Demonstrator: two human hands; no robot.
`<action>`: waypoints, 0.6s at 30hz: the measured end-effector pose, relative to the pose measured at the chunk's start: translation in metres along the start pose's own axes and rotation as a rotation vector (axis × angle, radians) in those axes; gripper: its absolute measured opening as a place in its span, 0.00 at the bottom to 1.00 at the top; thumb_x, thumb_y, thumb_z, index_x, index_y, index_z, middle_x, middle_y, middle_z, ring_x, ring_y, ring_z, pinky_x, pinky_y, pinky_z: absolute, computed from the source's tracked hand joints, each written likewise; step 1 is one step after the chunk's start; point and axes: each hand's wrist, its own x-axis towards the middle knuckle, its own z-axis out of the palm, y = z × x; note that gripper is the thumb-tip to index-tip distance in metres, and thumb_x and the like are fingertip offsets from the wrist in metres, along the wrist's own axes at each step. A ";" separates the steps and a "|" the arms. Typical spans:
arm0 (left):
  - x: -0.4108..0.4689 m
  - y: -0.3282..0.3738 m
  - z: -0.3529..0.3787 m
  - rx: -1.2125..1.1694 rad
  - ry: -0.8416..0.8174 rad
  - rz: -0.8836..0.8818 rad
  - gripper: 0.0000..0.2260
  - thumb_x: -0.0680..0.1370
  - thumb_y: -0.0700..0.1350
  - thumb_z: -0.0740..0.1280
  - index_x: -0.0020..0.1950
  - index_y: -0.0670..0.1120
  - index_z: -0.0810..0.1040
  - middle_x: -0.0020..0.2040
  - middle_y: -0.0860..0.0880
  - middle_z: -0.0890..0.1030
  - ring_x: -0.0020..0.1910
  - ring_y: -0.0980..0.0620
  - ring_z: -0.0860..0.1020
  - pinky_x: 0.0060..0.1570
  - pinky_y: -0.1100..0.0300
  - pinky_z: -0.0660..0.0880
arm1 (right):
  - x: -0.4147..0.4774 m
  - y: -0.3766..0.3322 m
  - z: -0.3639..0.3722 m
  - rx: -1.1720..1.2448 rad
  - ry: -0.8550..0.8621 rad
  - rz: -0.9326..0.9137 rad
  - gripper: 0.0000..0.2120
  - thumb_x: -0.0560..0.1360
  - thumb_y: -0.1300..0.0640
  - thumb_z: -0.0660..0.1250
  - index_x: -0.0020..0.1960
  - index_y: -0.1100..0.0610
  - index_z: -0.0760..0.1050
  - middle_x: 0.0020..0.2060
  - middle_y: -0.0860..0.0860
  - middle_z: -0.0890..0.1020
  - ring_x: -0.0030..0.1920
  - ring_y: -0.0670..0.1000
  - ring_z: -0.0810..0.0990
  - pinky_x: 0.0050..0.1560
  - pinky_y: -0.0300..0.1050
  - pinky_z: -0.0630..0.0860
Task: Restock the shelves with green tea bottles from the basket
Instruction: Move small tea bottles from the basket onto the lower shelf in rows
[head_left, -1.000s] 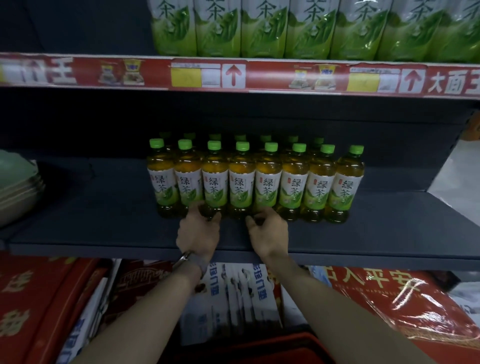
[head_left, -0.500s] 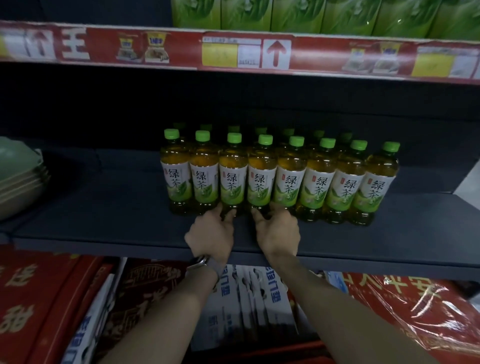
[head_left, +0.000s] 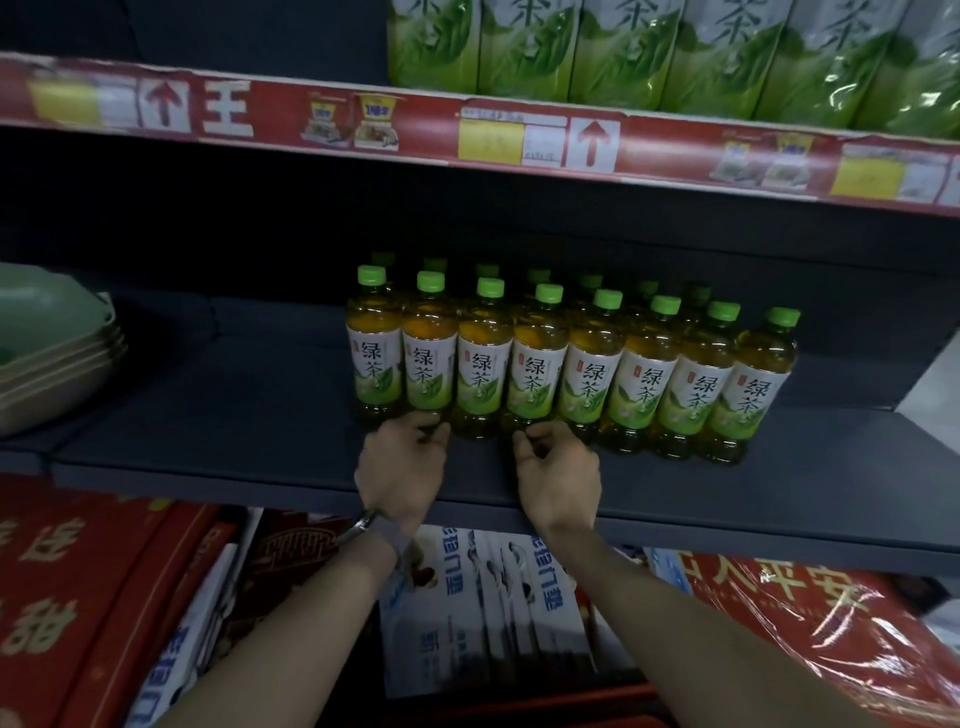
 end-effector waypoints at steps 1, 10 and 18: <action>0.001 -0.004 -0.006 0.009 0.009 -0.002 0.08 0.79 0.55 0.71 0.56 0.59 0.87 0.52 0.53 0.88 0.55 0.47 0.84 0.53 0.52 0.82 | -0.001 -0.001 0.002 -0.022 -0.034 -0.014 0.11 0.81 0.44 0.69 0.58 0.48 0.81 0.50 0.49 0.86 0.54 0.56 0.84 0.54 0.51 0.81; 0.030 -0.039 -0.041 -0.094 0.083 0.062 0.09 0.78 0.47 0.75 0.57 0.50 0.84 0.45 0.55 0.85 0.51 0.50 0.84 0.54 0.54 0.80 | -0.014 -0.037 0.037 -0.072 -0.151 -0.175 0.13 0.81 0.43 0.68 0.62 0.47 0.80 0.48 0.44 0.85 0.53 0.53 0.83 0.50 0.47 0.79; 0.068 -0.052 -0.046 -0.168 0.017 0.066 0.33 0.72 0.50 0.81 0.73 0.46 0.72 0.63 0.48 0.74 0.60 0.52 0.74 0.59 0.58 0.72 | -0.015 -0.061 0.068 0.061 -0.168 -0.126 0.14 0.81 0.45 0.70 0.63 0.49 0.80 0.39 0.39 0.80 0.50 0.50 0.83 0.50 0.51 0.82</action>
